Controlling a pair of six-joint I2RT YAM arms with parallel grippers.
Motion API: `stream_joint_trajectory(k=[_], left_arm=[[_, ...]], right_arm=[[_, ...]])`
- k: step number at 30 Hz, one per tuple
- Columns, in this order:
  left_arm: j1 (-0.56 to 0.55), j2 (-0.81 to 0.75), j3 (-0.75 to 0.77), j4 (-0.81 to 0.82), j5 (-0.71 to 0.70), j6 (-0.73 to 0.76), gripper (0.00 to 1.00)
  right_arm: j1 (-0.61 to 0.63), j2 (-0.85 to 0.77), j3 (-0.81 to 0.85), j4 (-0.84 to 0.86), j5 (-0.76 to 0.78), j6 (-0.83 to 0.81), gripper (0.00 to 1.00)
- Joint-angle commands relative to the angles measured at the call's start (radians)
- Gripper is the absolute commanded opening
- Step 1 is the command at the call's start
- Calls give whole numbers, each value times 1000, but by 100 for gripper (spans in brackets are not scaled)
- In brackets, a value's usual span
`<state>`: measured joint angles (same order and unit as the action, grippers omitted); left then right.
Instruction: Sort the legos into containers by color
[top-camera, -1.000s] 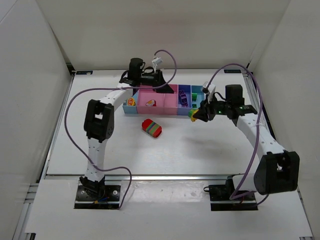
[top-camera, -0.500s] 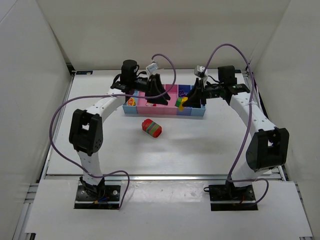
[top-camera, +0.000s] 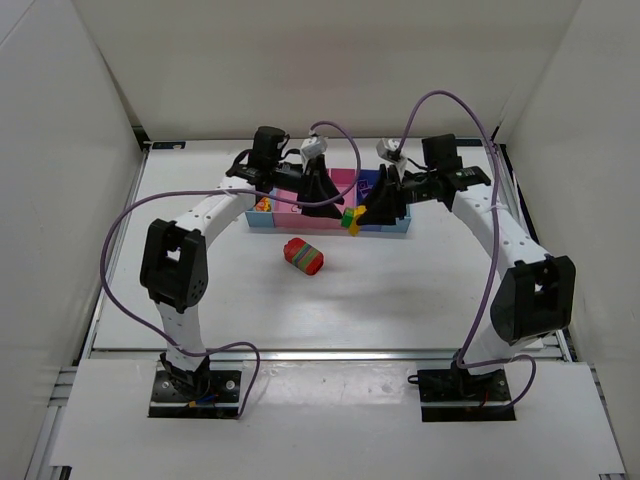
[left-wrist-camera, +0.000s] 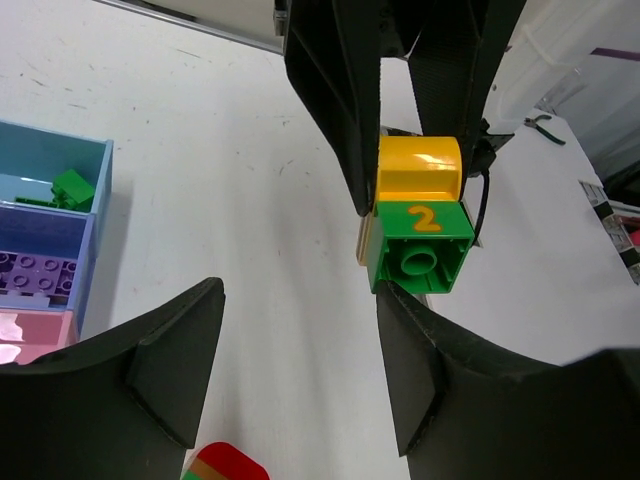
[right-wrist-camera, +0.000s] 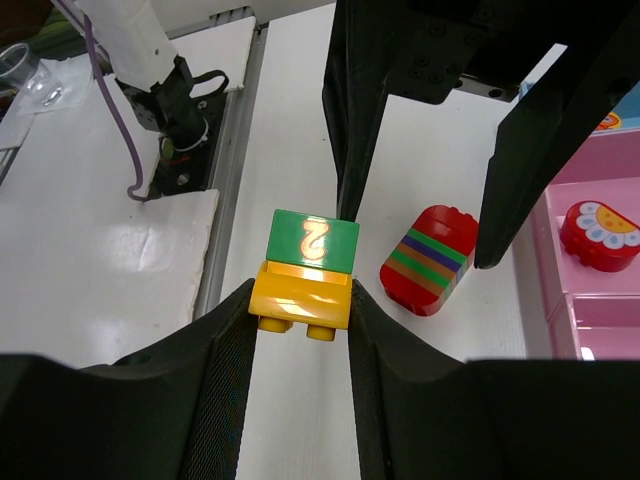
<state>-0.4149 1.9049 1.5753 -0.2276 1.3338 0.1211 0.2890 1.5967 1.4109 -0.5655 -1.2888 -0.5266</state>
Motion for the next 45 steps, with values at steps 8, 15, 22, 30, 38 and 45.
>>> stream_joint_trajectory(k=[8, 15, 22, 30, 38, 45], left_arm=[[-9, -63, 26, -35, 107, 64, 75], [8, -50, 63, -162, 150, 135, 77], [2, -43, 75, -188, 162, 123, 75], [-12, -30, 89, -205, 127, 134, 76], [-27, -12, 118, -220, 91, 123, 66], [-33, -10, 117, -231, 65, 126, 49]], right_arm=[[10, 32, 43, -53, -30, -53, 8], [7, 32, 39, -68, -21, -72, 8], [12, 57, 69, -53, 2, -66, 8], [21, 74, 91, -10, 29, -39, 8], [41, 85, 91, 7, 48, -27, 8], [50, 91, 89, 27, 60, -4, 8]])
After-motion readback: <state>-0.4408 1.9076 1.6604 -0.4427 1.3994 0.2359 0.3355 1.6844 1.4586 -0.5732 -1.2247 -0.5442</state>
